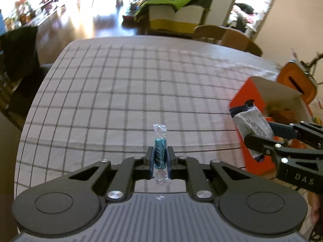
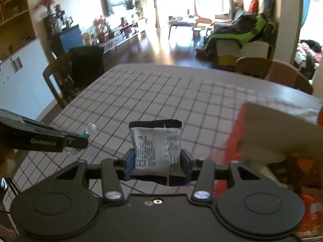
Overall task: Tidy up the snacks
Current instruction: 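Carry the blue candy and white packet over the open box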
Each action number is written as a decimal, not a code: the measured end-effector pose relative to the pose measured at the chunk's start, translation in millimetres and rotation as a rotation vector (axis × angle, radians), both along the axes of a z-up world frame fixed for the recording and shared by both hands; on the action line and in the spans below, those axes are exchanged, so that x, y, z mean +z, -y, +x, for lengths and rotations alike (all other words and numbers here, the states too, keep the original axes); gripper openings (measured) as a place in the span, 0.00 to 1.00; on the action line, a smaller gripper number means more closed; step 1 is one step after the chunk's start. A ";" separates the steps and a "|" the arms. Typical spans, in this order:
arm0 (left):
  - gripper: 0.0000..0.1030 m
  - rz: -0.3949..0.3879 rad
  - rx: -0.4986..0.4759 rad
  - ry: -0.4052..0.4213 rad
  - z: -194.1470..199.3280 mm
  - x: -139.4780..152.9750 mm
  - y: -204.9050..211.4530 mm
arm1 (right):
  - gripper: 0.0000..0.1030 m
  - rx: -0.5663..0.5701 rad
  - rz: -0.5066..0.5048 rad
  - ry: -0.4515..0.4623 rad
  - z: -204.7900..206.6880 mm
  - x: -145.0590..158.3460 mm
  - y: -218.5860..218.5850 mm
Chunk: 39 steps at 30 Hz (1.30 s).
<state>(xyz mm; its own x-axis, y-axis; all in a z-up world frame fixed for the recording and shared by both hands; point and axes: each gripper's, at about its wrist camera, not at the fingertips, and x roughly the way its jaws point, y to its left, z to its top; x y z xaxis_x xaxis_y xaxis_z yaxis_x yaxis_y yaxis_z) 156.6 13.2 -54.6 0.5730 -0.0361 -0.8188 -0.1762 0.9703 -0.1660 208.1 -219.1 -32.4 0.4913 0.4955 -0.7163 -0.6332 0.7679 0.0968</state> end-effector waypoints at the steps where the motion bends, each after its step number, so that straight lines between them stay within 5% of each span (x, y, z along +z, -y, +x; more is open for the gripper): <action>1: 0.12 0.004 -0.013 0.009 2.2 3.2 5.2 | 0.45 -0.010 0.002 0.012 -0.2 3.8 6.1; 21: 0.12 0.008 -0.259 0.084 55.7 34.8 154.3 | 0.45 -0.244 -0.009 0.110 15.5 24.2 140.3; 39: 0.12 0.069 -0.333 -0.030 109.9 -9.0 242.1 | 0.45 -0.353 -0.098 0.038 47.3 -10.2 217.9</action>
